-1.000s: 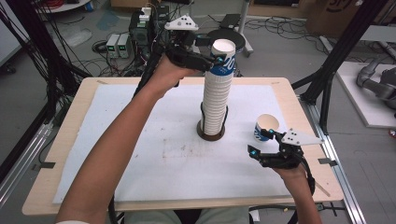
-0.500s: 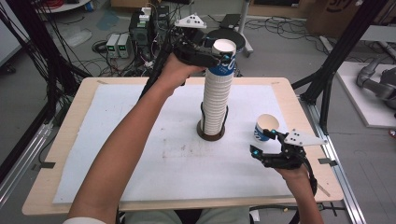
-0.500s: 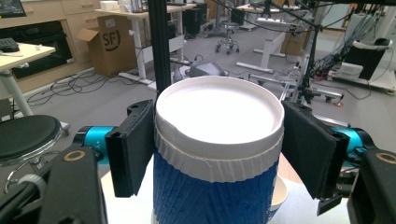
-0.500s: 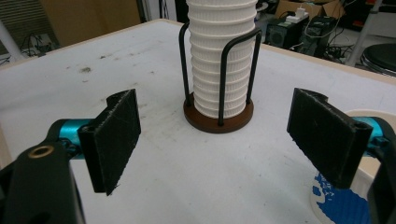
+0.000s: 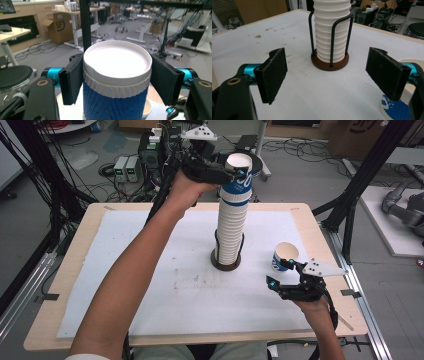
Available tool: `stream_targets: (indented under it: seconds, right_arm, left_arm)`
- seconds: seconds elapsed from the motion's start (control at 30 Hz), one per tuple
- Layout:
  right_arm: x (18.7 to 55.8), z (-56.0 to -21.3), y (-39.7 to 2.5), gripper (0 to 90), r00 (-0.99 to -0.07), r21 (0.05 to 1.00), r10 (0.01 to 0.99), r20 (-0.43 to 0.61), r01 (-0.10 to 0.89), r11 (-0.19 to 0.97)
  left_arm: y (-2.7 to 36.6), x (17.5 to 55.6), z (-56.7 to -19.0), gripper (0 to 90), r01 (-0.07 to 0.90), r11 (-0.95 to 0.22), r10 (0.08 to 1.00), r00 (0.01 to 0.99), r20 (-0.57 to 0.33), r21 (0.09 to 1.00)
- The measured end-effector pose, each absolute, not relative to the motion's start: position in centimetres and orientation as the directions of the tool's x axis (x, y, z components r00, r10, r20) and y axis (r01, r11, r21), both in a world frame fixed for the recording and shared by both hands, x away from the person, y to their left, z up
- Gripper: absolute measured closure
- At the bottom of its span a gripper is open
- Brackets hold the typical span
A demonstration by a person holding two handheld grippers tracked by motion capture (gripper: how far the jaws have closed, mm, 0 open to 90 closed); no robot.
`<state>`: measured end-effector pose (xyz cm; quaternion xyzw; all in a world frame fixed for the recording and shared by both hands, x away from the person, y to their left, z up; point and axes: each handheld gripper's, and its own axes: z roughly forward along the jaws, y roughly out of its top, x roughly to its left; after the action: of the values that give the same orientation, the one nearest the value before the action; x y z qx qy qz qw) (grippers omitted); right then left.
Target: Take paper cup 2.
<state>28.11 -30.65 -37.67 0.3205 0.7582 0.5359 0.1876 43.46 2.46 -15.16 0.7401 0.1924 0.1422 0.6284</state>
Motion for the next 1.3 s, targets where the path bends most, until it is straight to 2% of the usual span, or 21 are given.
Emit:
stream_targets:
  seconds: [0.4,0.73,1.07,1.3]
  right_arm:
    - [28.0,-37.7,-30.4,17.8,-0.727,0.932,0.684,0.064,0.288,0.219]
    - [28.0,-37.8,-30.2,17.8,-0.731,0.931,0.680,0.064,0.289,0.224]
    - [28.1,-38.0,-30.0,17.8,-0.732,0.929,0.677,0.071,0.296,0.222]
    - [28.2,-38.2,-29.5,17.8,-0.735,0.925,0.675,0.072,0.302,0.230]
  left_arm:
    - [5.1,42.3,-11.9,30.9,0.075,-0.021,0.470,0.881,-0.056,0.997]
    - [8.6,41.4,-10.9,30.9,0.040,0.021,0.474,0.879,-0.045,0.999]
    - [12.8,39.9,-11.9,30.9,0.028,0.008,0.475,0.880,-0.028,1.000]
    - [15.9,39.3,-14.2,30.9,0.044,0.006,0.465,0.884,-0.042,0.999]
